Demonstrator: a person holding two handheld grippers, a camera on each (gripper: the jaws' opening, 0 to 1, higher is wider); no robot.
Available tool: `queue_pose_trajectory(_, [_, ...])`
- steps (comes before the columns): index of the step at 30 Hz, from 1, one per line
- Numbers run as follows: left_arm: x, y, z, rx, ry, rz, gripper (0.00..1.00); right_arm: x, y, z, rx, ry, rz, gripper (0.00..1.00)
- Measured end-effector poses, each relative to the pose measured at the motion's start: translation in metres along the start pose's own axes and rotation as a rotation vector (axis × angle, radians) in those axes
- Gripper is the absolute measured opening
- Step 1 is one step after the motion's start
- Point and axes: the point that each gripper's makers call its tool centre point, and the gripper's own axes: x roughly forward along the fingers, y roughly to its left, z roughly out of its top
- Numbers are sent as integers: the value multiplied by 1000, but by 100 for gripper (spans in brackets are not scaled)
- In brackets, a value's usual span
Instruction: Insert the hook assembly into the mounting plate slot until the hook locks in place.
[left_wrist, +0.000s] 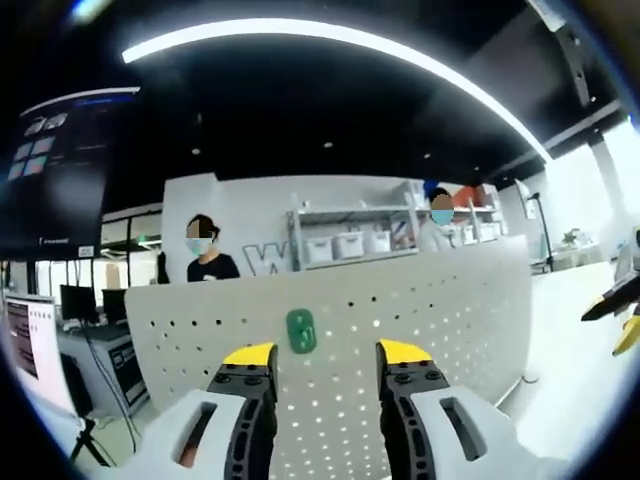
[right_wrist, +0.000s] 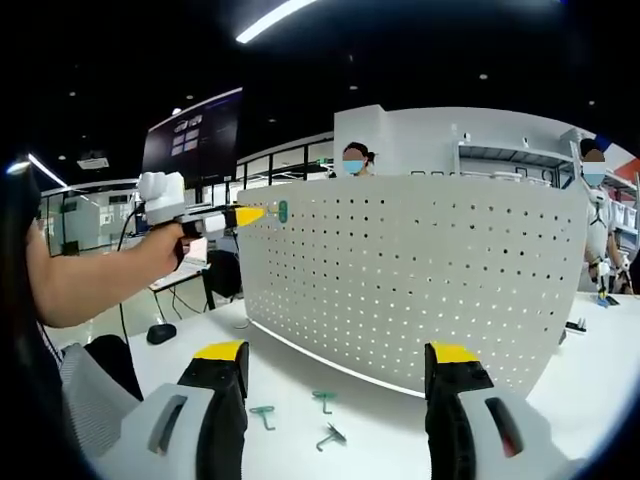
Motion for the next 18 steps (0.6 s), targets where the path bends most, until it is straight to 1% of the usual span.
queue_pose_trajectory(9, [-22, -8, -5, -2, 11, -11, 41, -5, -3, 0, 0, -4, -10, 70])
queue_pose_trajectory(18, [-44, -14, -4, -9, 14, -23, 41, -6, -6, -3, 1, 3, -12, 69])
